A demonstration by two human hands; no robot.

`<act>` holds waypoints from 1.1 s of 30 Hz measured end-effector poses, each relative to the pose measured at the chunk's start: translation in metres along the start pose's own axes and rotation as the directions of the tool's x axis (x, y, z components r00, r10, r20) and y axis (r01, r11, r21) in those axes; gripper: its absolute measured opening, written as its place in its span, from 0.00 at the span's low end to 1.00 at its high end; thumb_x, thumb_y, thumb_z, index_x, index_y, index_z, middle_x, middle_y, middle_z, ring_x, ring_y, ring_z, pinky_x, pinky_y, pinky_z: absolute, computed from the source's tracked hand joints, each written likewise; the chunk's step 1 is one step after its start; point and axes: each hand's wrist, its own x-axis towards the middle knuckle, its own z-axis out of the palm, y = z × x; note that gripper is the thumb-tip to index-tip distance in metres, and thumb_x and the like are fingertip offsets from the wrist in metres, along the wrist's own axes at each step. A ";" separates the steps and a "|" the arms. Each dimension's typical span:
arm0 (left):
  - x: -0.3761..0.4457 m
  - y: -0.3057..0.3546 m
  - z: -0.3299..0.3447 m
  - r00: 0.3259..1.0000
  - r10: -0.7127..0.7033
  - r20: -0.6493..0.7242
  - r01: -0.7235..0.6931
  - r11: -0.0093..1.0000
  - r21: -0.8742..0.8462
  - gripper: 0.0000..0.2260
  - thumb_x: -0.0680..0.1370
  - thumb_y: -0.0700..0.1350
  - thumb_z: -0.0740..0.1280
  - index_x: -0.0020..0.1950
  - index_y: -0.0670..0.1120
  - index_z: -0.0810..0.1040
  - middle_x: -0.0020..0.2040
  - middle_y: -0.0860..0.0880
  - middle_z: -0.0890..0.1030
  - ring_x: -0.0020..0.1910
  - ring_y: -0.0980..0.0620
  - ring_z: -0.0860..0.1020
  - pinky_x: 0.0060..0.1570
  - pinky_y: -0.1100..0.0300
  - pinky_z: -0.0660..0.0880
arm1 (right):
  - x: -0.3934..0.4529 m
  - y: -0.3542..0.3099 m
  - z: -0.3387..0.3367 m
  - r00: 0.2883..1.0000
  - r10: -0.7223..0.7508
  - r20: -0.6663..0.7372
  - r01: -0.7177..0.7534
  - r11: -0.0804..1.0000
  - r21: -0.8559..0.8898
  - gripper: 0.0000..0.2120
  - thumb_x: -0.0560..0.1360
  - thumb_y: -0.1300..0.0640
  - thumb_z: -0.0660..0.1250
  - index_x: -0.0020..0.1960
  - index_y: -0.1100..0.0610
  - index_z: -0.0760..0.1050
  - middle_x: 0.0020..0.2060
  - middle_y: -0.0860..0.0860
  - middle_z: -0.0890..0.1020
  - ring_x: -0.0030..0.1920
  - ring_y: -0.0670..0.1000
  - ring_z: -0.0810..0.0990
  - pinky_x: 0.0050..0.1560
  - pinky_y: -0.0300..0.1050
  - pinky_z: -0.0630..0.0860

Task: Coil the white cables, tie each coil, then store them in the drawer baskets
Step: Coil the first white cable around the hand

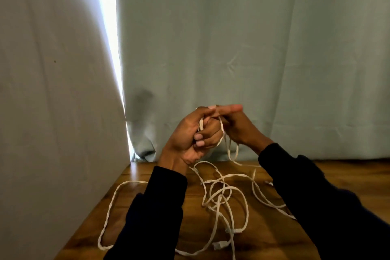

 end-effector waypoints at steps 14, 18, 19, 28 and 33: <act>0.013 -0.002 -0.020 0.896 0.323 -0.304 -0.330 0.944 0.028 0.29 0.82 0.36 0.50 0.82 0.49 0.47 0.73 0.36 0.71 0.72 0.36 0.71 0.75 0.46 0.64 | -0.033 -0.074 0.005 0.831 0.433 0.349 -0.118 0.751 -0.650 0.17 0.83 0.55 0.62 0.70 0.56 0.68 0.51 0.53 0.79 0.47 0.50 0.78 0.52 0.49 0.80; 0.020 -0.010 -0.022 0.847 0.349 -0.400 -0.314 0.937 0.152 0.27 0.85 0.40 0.50 0.82 0.54 0.44 0.72 0.41 0.74 0.70 0.38 0.73 0.75 0.46 0.63 | -0.041 -0.094 -0.012 0.818 0.448 0.361 -0.086 0.716 -0.692 0.13 0.81 0.49 0.64 0.61 0.55 0.74 0.49 0.51 0.80 0.46 0.48 0.77 0.49 0.46 0.79; 0.022 -0.013 -0.022 0.832 0.364 -0.420 -0.313 0.931 0.187 0.27 0.86 0.42 0.50 0.82 0.54 0.44 0.71 0.42 0.75 0.69 0.38 0.74 0.74 0.46 0.64 | -0.043 -0.098 -0.014 0.806 0.458 0.374 -0.083 0.714 -0.695 0.13 0.80 0.48 0.65 0.60 0.55 0.74 0.49 0.51 0.81 0.47 0.47 0.77 0.49 0.45 0.79; 0.032 -0.028 -0.022 0.694 0.528 -0.488 -0.176 0.783 0.597 0.25 0.85 0.53 0.53 0.80 0.46 0.55 0.50 0.43 0.83 0.43 0.48 0.81 0.50 0.54 0.80 | -0.050 -0.110 -0.031 0.822 0.387 0.418 -0.035 0.768 -0.640 0.09 0.77 0.50 0.69 0.55 0.52 0.78 0.42 0.47 0.82 0.42 0.46 0.81 0.40 0.38 0.78; 0.021 -0.029 -0.027 0.729 0.520 -0.445 0.040 0.617 0.786 0.26 0.83 0.56 0.57 0.80 0.49 0.60 0.48 0.47 0.80 0.49 0.54 0.80 0.53 0.59 0.80 | -0.047 -0.098 -0.036 0.946 0.094 0.310 0.066 0.881 -0.469 0.25 0.76 0.65 0.69 0.68 0.46 0.70 0.52 0.44 0.81 0.48 0.43 0.80 0.46 0.37 0.79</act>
